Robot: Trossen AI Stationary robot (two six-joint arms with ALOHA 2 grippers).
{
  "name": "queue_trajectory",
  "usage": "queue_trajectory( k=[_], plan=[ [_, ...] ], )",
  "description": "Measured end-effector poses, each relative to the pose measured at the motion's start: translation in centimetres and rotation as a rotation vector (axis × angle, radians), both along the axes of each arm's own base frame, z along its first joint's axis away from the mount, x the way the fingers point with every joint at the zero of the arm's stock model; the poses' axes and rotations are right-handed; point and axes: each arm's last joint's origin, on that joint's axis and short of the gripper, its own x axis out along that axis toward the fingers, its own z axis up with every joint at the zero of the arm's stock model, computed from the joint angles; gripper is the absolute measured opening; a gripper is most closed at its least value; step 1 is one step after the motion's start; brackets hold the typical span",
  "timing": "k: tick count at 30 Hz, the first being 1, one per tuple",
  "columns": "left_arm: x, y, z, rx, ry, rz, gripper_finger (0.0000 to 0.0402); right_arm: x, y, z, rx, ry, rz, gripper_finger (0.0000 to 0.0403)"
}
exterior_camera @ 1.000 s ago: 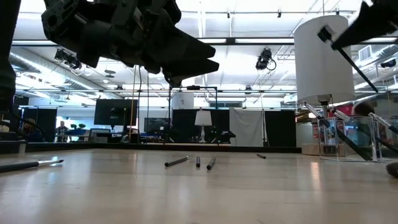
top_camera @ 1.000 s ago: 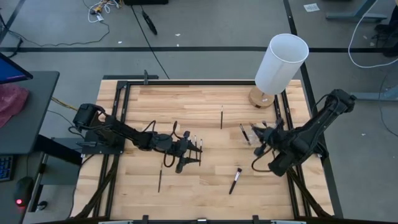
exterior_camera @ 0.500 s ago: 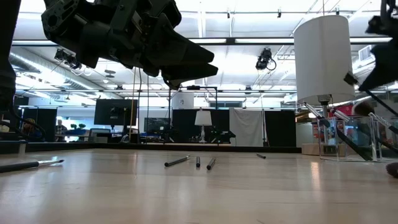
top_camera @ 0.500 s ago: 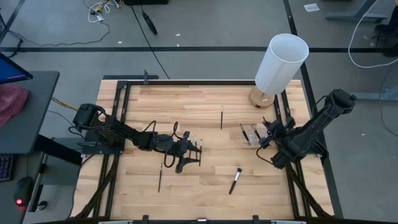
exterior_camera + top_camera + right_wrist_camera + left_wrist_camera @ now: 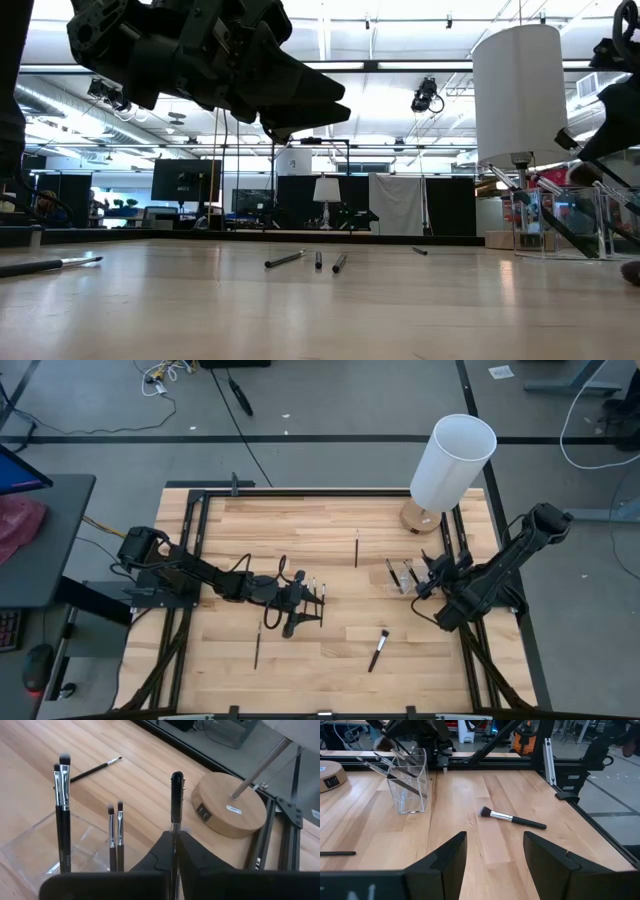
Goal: Put items in baskets/containers
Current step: Put the black brow brush into the transparent bin
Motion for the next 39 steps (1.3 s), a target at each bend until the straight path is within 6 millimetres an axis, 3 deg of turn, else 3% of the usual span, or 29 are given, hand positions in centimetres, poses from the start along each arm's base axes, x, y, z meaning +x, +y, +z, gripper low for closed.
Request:
queue_trajectory(
  k=[23,29,39],
  plan=[
    [0.0,0.0,0.0,-0.001,0.0,0.0,0.0197,0.3,0.3,-0.1,0.006,0.048,0.058,0.0069],
    [0.0,0.0,0.0,-0.001,0.0,0.0,0.0197,0.8,0.8,1.2,0.026,0.057,0.068,0.0099],
    [0.0,0.0,0.0,0.0,-0.001,-0.001,0.0197,1.7,2.0,3.2,0.204,0.078,0.056,0.0154]
  ],
)
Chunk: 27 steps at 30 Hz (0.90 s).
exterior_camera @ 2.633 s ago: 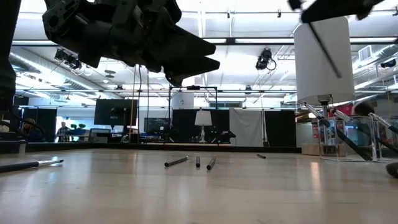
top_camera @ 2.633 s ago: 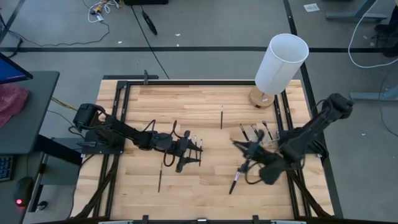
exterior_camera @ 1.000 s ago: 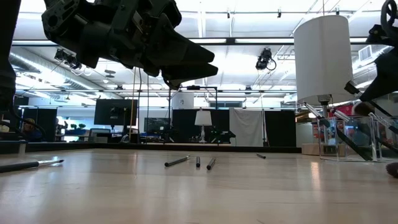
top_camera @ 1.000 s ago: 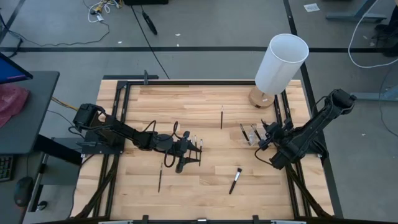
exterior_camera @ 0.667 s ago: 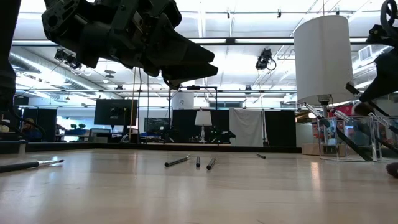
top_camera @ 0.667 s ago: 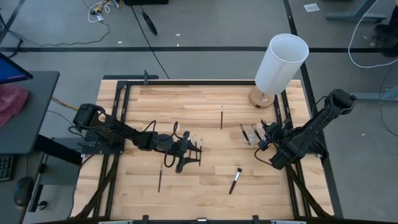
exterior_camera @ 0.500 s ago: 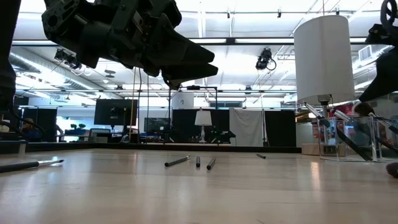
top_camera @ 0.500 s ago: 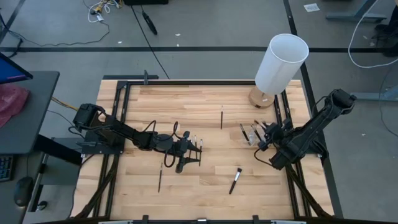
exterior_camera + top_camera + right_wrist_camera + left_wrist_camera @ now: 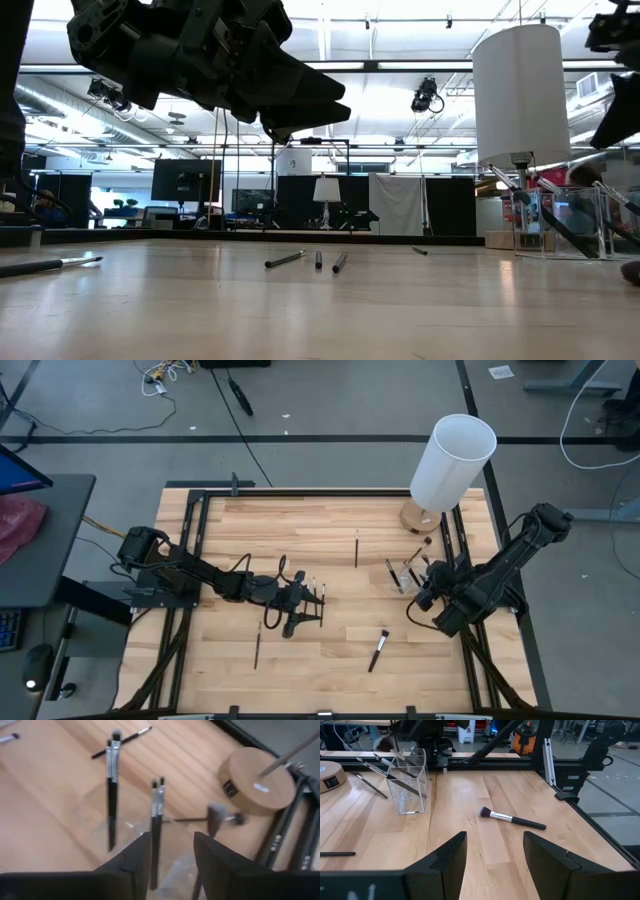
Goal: Put items in baskets/containers
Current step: Put the black brow brush into the transparent bin
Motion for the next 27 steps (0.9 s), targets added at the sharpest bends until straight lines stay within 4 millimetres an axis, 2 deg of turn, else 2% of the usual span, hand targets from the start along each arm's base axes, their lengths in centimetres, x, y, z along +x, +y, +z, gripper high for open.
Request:
queue_trajectory(
  k=[7,11,16,20,27],
  plan=[
    [0.0,0.0,0.0,0.001,-0.001,0.005,0.0197,1.4,0.1,0.4,0.024,-0.111,-0.017,0.0184],
    [0.0,0.0,0.0,0.002,-0.001,0.007,0.0197,2.6,-0.7,0.4,0.06,-0.167,-0.097,0.0201],
    [0.0,0.1,0.0,0.005,-0.004,0.024,0.0197,5.1,-2.2,0.4,0.084,-0.191,-0.093,0.0217],
    [0.0,0.2,0.0,0.009,-0.006,0.041,0.0197,6.9,-4.6,1.2,0.144,-0.163,-0.134,0.0221],
    [0.0,0.1,0.0,0.009,-0.004,0.041,0.0197,8.5,-10.8,3.8,0.243,-0.156,-0.249,0.0209]
  ],
)
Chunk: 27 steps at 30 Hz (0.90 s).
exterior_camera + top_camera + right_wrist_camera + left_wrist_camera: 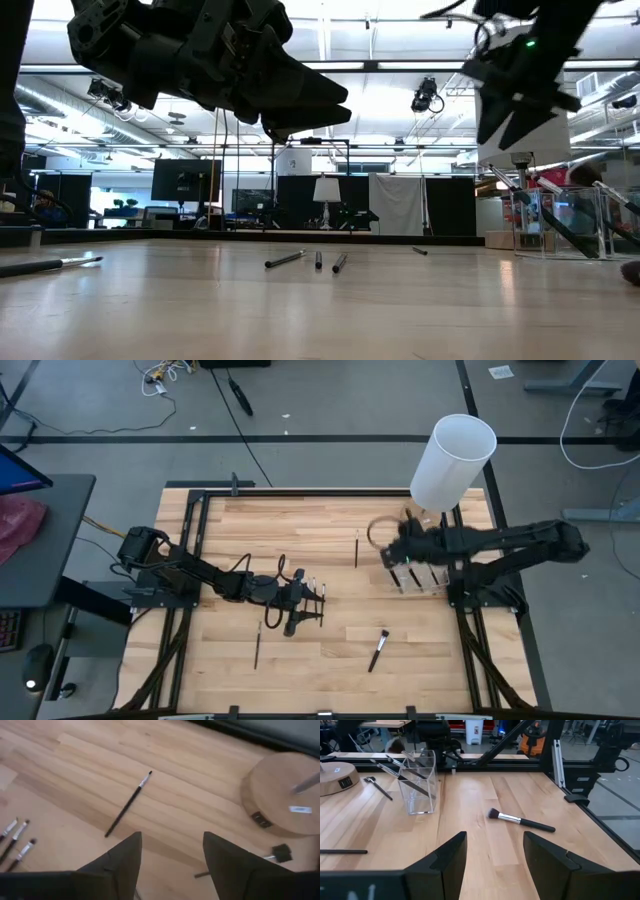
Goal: Put items in baskets/containers
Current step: Put the black brow brush into the transparent bin
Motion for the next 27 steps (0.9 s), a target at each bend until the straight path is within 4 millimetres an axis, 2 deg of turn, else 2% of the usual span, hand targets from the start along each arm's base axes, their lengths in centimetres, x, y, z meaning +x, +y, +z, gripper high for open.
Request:
queue_trajectory(
  k=[3,7,12,18,22,27],
  plan=[
    [0.0,0.0,0.0,0.001,0.005,0.0,0.0197,0.3,-2.6,-0.3,0.094,0.01,-0.026,0.0194],
    [0.0,0.0,0.0,0.001,0.004,0.0,0.0197,0.1,-5.6,-2.1,0.192,0.125,-0.113,0.0162],
    [0.0,0.0,0.0,0.016,0.003,-0.003,0.0197,0.4,-8.0,-4.6,0.253,0.271,-0.166,0.01],
    [-0.1,-0.2,-0.1,0.026,0.009,-0.014,0.0197,0.2,-8.8,-6.8,0.326,0.464,-0.157,0.0009],
    [-0.1,-0.4,-0.1,0.028,0.009,-0.019,0.0197,-0.3,-8.6,-7.6,0.368,0.561,-0.167,0.0014],
    [-0.1,-0.5,-0.1,0.029,0.009,-0.022,0.0197,-0.7,-8.4,-8.6,0.361,0.576,-0.157,0.0003]
  ],
)
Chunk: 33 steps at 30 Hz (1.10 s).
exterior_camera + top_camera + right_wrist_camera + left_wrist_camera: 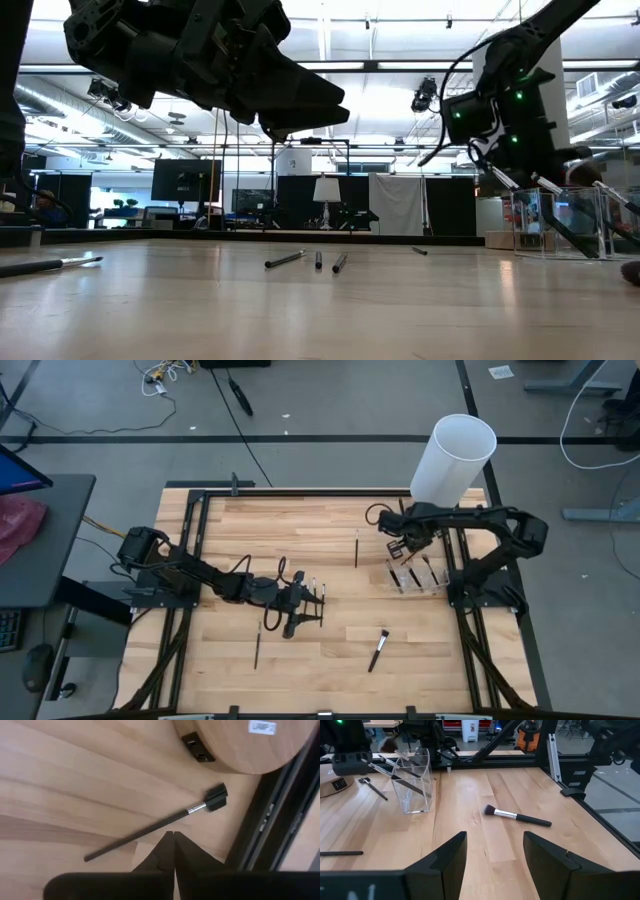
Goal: Put items in baskets/containers
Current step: Put the black brow brush into the transparent bin
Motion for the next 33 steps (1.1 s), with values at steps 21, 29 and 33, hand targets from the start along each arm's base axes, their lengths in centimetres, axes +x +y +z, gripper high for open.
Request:
queue_trajectory(
  k=[21,29,33],
  plan=[
    [0.0,0.0,0.0,0.007,-0.002,0.0,0.0197,-2.5,-1.0,-4.0,0.006,-0.046,0.0,0.0002],
    [0.0,0.0,0.0,0.006,-0.002,0.0,0.0197,-2.6,-0.8,-4.5,0.01,-0.055,0.024,0.0002],
    [0.0,0.0,0.0,0.005,-0.002,0.0,0.0197,-2.5,-0.9,-4.2,0.023,-0.056,0.031,0.0002]
  ],
)
